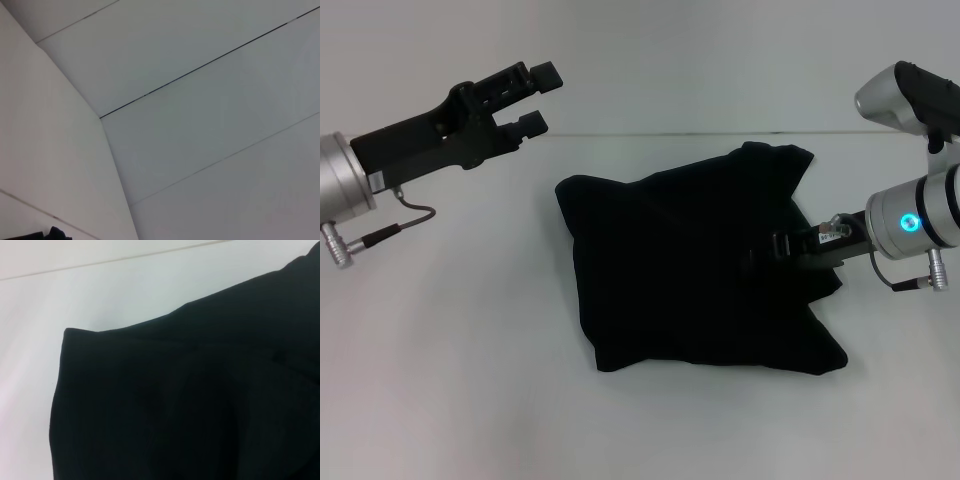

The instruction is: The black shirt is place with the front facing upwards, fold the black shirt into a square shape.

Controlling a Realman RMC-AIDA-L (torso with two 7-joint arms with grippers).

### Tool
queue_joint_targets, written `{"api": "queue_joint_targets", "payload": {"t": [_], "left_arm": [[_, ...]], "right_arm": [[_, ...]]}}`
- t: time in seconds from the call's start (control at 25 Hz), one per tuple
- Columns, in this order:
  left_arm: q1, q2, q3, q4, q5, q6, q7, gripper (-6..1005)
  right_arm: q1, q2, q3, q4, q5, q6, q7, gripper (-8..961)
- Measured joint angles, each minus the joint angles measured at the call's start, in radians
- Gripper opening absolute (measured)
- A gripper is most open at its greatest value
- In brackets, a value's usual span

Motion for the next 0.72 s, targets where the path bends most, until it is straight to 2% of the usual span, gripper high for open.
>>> {"api": "queue_joint_targets", "payload": {"t": [0.32, 0.56, 0.72], "left_arm": [[0.002, -0.001, 0.0, 0.0, 0.0, 0.0, 0.0, 901], [0.002, -0.001, -0.005, 0.0, 0.0, 0.0, 0.0, 901], [0.002, -0.001, -0.012, 0.0, 0.0, -0.001, 0.0, 901]], "right_arm": [[-0.001, -0.003, 0.004, 0.0, 0.0, -0.001, 0.002, 228], [-0.001, -0.008, 0.006, -0.005, -0.001, -0.004, 0.004, 58], [-0.001, -0.011, 0.008, -0.052, 0.0, -0.034, 0.004, 40]]}}
